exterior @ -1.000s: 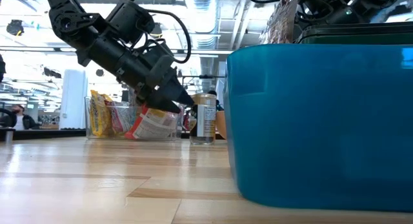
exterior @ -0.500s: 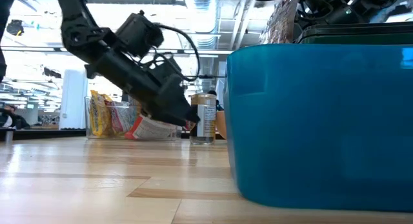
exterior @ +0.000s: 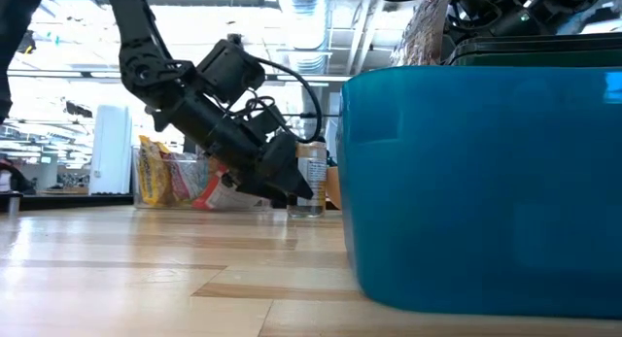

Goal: Pick & Place Food Item
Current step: Put the gold seasoning bottle into the blue bin

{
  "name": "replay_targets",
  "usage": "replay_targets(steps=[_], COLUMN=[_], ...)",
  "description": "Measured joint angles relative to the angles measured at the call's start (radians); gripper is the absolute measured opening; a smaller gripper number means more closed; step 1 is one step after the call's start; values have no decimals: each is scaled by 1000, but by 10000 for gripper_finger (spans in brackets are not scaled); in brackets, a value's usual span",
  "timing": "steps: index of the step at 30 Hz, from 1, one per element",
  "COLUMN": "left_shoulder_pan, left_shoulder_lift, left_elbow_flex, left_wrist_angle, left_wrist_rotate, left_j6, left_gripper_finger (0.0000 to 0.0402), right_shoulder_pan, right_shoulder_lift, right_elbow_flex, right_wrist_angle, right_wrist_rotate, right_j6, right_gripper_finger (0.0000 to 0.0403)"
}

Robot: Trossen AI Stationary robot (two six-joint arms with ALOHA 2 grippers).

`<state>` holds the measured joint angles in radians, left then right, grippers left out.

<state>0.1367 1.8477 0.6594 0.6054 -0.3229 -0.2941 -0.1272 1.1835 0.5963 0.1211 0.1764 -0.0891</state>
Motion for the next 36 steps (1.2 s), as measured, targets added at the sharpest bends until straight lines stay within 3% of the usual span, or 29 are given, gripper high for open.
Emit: replay_targets(steps=[7,14,22,36], left_shoulder_pan=[23,22,22,20], left_shoulder_lift=[0,0,3,93], left_elbow_flex=[3,3,6,76], left_wrist_angle=[3,12,41,46], left_wrist_rotate=[53,-11,27,3], left_j6=[-24,-21,-20,7], left_gripper_finger=[373,373,377,386], right_shoulder_pan=[0,0,0,1], right_shoulder_lift=[0,0,0,0], right_elbow_flex=[0,0,0,1], right_wrist_angle=[0,0,0,-11], right_wrist_rotate=[0,0,0,0], right_j6=[0,0,0,0], right_gripper_finger=[0,0,0,0])
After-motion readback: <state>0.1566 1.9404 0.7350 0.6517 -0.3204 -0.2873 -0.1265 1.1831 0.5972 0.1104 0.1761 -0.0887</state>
